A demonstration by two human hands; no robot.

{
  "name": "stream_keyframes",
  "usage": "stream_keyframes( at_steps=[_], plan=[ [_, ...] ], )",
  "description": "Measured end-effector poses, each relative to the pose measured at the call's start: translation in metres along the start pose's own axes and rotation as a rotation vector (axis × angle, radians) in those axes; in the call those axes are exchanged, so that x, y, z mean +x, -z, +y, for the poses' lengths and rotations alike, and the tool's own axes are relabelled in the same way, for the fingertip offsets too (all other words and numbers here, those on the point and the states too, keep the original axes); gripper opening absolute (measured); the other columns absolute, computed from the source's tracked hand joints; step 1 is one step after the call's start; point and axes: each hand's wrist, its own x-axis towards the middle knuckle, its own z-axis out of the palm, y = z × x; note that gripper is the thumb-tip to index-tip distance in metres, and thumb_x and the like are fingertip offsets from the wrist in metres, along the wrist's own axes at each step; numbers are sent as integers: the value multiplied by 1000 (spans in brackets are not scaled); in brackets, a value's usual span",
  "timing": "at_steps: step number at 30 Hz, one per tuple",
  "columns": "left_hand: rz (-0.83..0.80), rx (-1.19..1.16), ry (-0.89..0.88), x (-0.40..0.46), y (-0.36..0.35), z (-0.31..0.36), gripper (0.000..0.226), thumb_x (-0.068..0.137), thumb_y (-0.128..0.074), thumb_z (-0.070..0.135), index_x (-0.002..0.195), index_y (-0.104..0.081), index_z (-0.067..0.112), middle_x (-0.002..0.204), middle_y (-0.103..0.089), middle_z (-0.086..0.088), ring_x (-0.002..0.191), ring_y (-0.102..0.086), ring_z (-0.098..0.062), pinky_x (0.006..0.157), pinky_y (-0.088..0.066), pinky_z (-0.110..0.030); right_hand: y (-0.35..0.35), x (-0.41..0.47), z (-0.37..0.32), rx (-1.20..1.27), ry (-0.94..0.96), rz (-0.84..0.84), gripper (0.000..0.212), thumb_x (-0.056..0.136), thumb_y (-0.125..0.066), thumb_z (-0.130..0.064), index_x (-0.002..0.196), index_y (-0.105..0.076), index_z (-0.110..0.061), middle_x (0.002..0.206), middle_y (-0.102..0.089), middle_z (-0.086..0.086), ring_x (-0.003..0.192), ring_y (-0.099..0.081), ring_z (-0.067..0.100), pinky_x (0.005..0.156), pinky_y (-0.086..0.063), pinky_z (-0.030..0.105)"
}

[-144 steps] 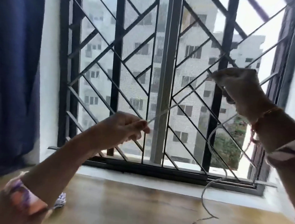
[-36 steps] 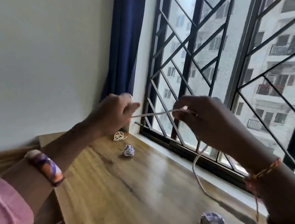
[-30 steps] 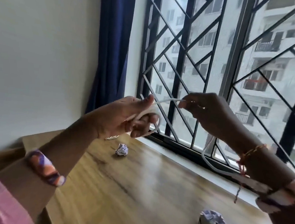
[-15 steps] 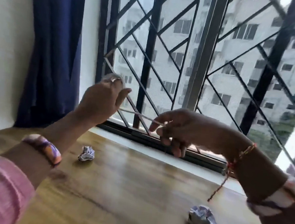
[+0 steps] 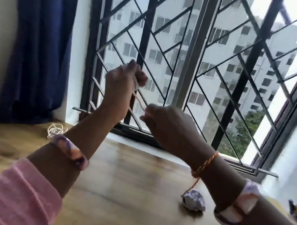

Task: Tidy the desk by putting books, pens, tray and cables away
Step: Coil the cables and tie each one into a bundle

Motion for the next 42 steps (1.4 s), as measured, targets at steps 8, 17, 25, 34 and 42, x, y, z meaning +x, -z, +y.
stream_keyframes(
  at_steps=[8,17,25,34,42],
  plan=[
    [-284,326,240,-58,15,35,38,84,-47,-4,48,-44,9,30,-40,7,29,-39,-3,43,-36,-20,77,-23,-50,91,30,169,20,95,-43,-30,93,-62,-24,70,-59,-4,62,-55,17,50,-38,21],
    [-572,31,427,-138,4,126,25,93,-48,11,72,-58,1,50,-47,-2,38,-46,-7,40,-38,-16,95,-99,-65,263,-264,214,35,90,-51,-22,124,-45,-18,123,-53,7,113,-49,26,91,-45,44],
    [-101,-584,510,-202,-24,155,28,97,-44,14,70,-51,5,57,-54,-2,50,-55,-11,51,-52,-17,120,-176,-121,1013,-595,-98,15,97,-40,-11,87,-50,-5,57,-51,5,32,-49,14,36,-37,20],
    [-220,589,-315,-242,-43,125,20,94,-49,15,76,-50,8,83,-69,-13,74,-66,-19,67,-48,-31,176,-200,-124,-13,-318,-66,14,87,-45,-22,86,-56,-13,88,-63,11,86,-63,35,61,-42,31],
    [-1026,340,574,-210,-27,141,57,94,-29,44,77,-56,-2,47,-62,-1,43,-56,-14,42,-45,-18,175,-175,-62,748,-376,215,15,60,-83,-24,71,-75,-16,62,-69,0,54,-61,2,53,-48,19]
  ],
)
